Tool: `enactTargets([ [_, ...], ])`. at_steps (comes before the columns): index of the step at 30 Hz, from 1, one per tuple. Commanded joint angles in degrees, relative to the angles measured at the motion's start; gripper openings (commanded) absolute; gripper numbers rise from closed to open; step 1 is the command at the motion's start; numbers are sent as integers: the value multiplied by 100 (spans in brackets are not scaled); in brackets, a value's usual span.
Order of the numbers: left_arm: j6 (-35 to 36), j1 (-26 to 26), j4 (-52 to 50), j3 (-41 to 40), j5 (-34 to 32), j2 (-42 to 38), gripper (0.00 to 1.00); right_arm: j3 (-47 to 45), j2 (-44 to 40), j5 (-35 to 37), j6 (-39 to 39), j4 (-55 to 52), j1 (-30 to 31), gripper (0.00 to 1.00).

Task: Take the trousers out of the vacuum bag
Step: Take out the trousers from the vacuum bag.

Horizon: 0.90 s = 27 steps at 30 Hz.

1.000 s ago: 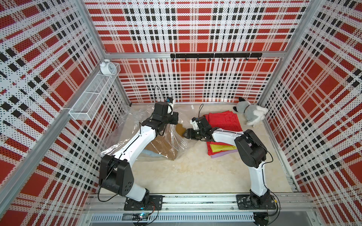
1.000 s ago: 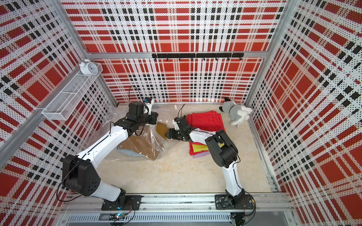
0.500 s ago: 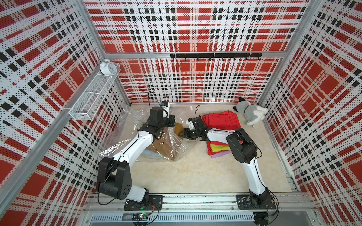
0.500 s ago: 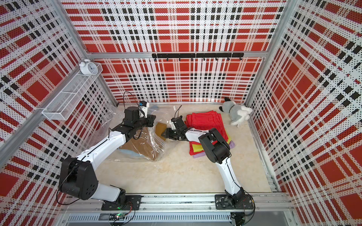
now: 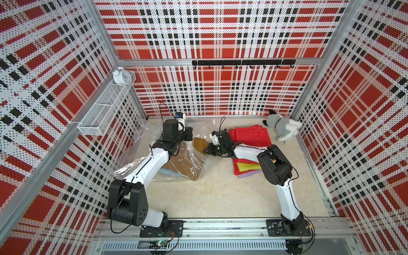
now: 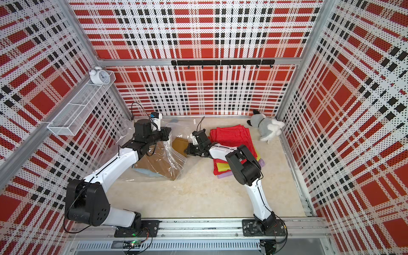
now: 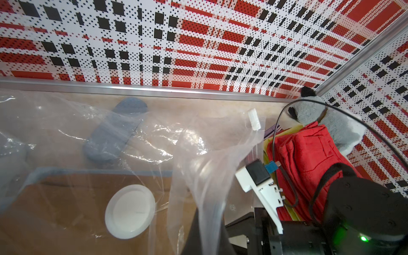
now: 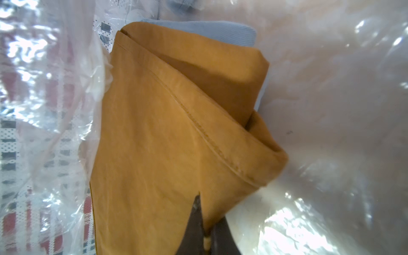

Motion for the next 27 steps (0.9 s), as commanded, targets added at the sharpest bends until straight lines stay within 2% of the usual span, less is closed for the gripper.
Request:
enactTargets([
  [1, -22, 59, 291, 26, 171, 19, 0, 503, -470, 308, -562, -586, 61, 0],
  [6, -68, 52, 258, 91, 393, 45, 0, 1220, -621, 657, -1166, -1364, 28, 0],
  [9, -30, 35, 229, 114, 457, 53, 0, 1402, -746, 713, -1361, -1483, -110, 0],
  [17, 132, -31, 70, 186, 483, 28, 0, 1130, -908, 746, -1320, -1435, -549, 0],
  [23, 156, -27, 51, 201, 583, 79, 0, 749, -864, 800, -1248, -1213, -600, 10],
  [27, 170, -54, 36, 216, 599, 122, 0, 596, -716, 748, -918, -1042, -611, 16],
])
